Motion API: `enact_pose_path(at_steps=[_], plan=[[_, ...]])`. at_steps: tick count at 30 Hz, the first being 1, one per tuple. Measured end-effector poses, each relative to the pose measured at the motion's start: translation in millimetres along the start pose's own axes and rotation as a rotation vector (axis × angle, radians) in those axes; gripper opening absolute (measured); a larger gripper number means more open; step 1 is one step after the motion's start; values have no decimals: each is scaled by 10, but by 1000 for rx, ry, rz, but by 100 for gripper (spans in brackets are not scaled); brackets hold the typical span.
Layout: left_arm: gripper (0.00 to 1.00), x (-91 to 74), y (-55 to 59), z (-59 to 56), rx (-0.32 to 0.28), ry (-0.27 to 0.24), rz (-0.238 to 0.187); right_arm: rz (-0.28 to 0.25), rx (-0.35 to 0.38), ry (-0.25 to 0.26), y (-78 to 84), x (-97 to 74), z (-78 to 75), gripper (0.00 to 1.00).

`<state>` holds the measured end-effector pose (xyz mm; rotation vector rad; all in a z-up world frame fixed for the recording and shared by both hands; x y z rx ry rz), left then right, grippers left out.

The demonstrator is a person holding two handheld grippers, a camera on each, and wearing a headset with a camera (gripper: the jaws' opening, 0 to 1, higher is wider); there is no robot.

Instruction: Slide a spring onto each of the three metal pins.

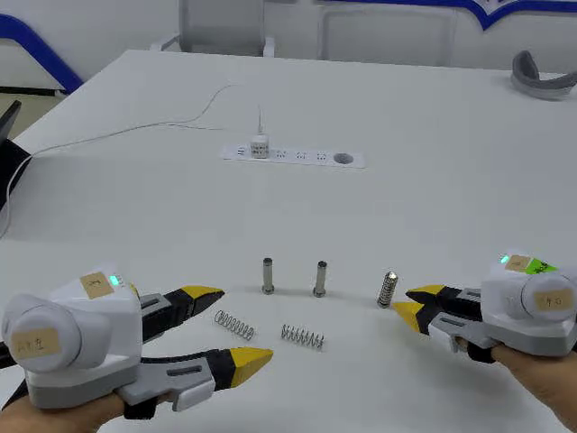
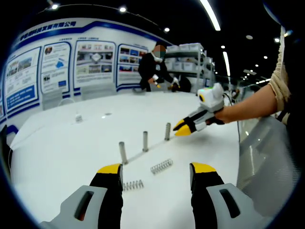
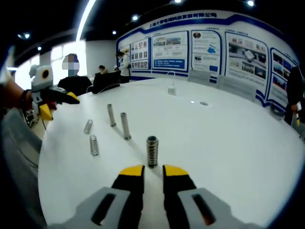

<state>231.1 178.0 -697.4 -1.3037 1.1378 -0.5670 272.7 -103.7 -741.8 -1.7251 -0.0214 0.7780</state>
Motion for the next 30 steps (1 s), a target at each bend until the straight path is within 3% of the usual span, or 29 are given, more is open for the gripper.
enact_pose_path(at_steps=[5,15,30], plan=[[57,-2,8,2,-6,0,-3,9,-8,-26,3,-54,71,17],[57,-12,2,-7,-6,0,-4,9,-48,-116,-59,-78,377,17],[57,-36,-1,-49,-1,2,-5,-12,-116,-223,-218,21,745,18]])
Point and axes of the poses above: the centre of the closed fingertips' face, and the gripper's own axes: x roughly forward along the fingers, z roughly to its left, y roughly out of its underside, the point moved 7 cm from there along -x, roughly backward along the fingers, and after that the axes turned 9 degrees about y, right-handed, at the moved point
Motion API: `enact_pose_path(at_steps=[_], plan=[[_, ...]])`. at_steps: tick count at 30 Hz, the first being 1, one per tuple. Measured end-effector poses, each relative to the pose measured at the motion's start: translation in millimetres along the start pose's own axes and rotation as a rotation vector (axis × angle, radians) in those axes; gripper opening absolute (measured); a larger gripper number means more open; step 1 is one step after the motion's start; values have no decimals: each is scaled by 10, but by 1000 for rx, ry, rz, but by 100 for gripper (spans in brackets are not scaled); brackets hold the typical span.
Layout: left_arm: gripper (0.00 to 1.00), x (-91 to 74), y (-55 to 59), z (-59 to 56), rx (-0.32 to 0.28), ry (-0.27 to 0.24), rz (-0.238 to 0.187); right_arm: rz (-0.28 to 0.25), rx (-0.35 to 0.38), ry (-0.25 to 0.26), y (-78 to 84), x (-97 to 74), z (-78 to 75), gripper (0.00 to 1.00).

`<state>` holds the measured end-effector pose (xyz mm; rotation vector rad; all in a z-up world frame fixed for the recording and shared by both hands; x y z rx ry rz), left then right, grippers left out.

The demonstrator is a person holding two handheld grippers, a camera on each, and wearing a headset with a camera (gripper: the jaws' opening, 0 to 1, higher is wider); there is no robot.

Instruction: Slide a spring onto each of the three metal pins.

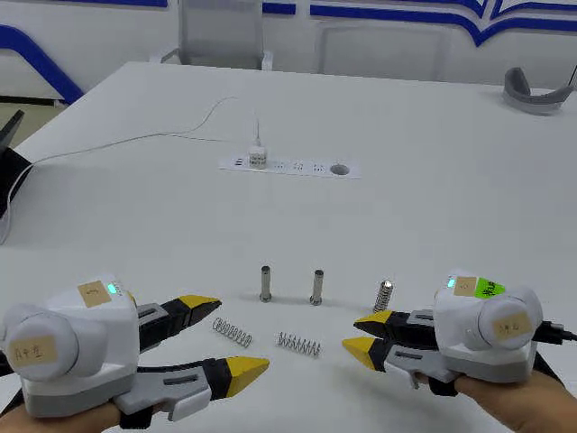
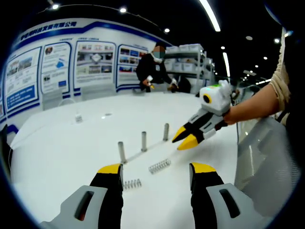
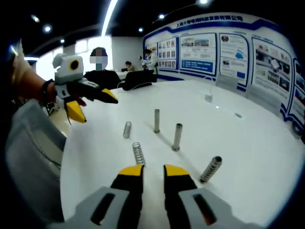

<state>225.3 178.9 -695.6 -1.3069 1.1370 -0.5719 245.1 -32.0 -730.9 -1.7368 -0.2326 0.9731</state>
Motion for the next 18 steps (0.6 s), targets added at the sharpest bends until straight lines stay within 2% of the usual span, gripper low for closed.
enact_pose_path(at_steps=[6,18], plan=[[57,-6,-1,-14,2,-1,3,9,-21,-32,-17,109,72,18],[56,7,16,-21,-2,1,12,45,-38,-81,54,274,144,18]])
Point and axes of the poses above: the centre of the closed fingertips' face, and the gripper's own axes: x roughly forward along the fingers, z roughly to its left, y roughly out of its underside, the point moved 7 cm from there along -x, roughly backward along the fingers, and after that the axes turned 9 degrees about y, right-handed, at the moved point
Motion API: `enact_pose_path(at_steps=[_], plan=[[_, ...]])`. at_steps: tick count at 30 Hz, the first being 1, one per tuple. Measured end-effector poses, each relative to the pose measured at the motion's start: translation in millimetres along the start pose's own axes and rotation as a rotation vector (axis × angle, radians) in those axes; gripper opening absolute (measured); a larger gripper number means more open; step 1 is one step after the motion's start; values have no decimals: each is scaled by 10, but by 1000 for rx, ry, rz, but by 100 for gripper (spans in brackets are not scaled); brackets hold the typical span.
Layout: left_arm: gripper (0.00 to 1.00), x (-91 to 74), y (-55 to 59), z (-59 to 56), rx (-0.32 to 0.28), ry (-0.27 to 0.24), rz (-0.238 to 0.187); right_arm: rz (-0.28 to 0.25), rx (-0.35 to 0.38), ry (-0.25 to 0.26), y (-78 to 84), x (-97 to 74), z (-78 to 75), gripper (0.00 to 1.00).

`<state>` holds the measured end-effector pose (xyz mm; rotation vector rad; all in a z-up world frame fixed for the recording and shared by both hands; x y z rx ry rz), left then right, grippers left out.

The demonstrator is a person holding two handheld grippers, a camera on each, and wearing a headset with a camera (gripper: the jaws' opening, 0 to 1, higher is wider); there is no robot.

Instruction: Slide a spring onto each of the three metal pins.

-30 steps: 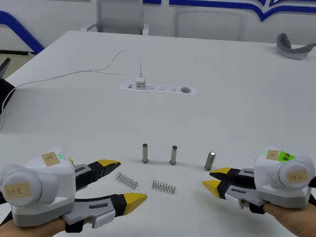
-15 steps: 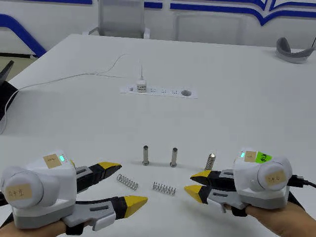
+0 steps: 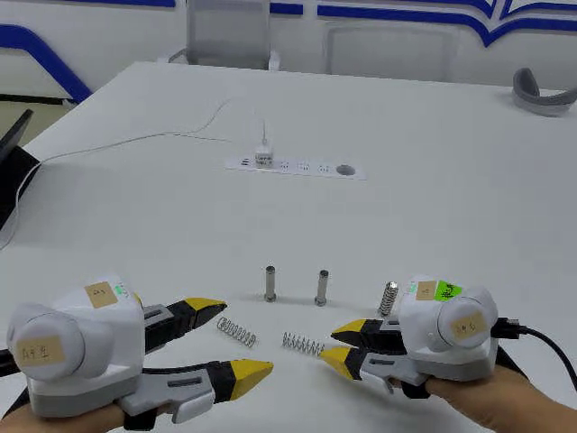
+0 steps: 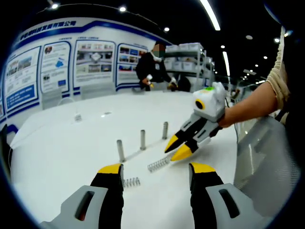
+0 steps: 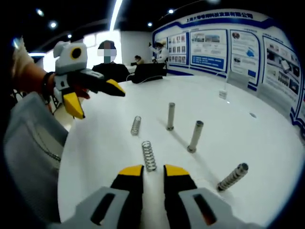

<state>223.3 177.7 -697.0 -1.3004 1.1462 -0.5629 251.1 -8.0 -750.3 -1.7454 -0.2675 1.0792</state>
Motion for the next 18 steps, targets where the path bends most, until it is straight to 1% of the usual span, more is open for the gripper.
enact_pose_path(at_steps=[10,18], plan=[[56,14,26,-6,-8,2,8,18,-14,-25,33,106,28,17],[55,8,43,-3,-12,-1,16,19,-16,-32,42,145,28,16]])
Point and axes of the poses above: the centre of the closed fingertips' face, and the gripper's own axes: x roughly forward along the fingers, z roughly to its left, y roughly out of its underside, the point moved 7 cm from there along -x, roughly backward along the fingers, and after that the axes turned 9 degrees about y, right-handed, at the moved point
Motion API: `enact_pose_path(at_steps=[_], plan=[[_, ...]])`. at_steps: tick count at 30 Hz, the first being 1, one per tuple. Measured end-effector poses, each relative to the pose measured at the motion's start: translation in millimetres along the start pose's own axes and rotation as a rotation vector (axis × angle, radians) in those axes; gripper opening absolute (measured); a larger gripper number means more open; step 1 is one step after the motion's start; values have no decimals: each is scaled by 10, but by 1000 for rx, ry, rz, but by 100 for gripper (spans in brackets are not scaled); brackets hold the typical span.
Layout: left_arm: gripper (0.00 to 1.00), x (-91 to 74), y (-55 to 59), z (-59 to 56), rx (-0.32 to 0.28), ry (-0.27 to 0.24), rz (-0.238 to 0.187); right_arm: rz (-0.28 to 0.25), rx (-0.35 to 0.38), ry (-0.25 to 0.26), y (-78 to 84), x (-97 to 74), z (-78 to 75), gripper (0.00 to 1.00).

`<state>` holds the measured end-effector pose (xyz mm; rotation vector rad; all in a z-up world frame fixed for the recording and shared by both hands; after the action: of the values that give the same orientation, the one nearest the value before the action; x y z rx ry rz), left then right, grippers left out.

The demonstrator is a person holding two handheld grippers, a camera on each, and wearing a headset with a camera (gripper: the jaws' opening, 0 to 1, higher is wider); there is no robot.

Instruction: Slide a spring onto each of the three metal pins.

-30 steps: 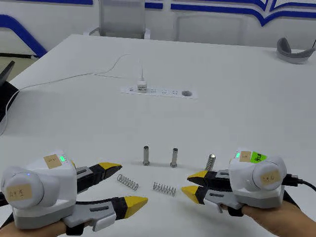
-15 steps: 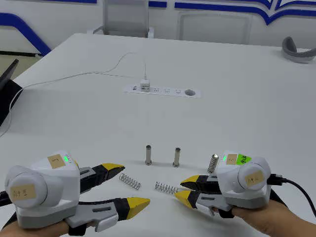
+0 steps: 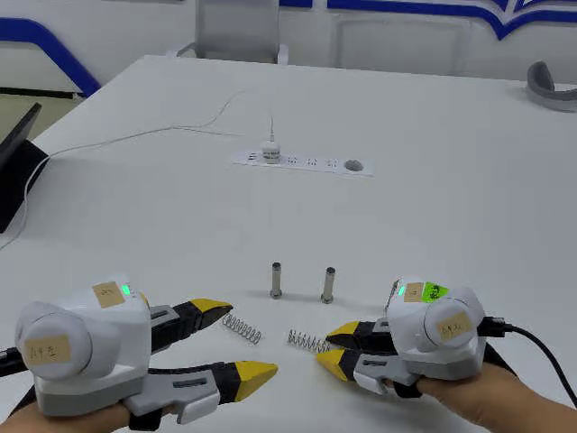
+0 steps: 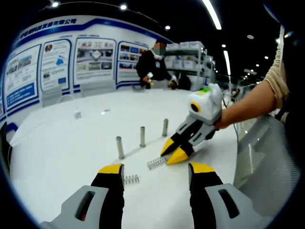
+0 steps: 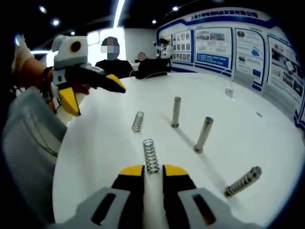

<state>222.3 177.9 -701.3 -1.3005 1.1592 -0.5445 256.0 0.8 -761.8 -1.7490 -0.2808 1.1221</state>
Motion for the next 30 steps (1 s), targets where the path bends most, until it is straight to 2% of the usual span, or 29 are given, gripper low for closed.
enact_pose_path(at_steps=[14,22,30], plan=[[55,53,11,-11,12,15,16,13,-40,-15,-6,-42,25,12],[53,161,60,-37,40,51,54,21,-72,-51,-97,-202,65,11],[47,261,51,-89,79,99,72,21,-108,-105,-238,-385,140,11]])
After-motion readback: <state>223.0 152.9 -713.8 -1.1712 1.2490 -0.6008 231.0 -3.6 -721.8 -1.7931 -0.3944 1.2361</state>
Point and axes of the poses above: the centre of the closed fingertips' face, and the gripper's own axes: x roughly forward along the fingers, z roughly to its left, y roughly out of its underside, the point moved 7 cm from there along -x, roughly backward along the fingers, and after that the axes turned 9 degrees about y, right-handed, at the moved point
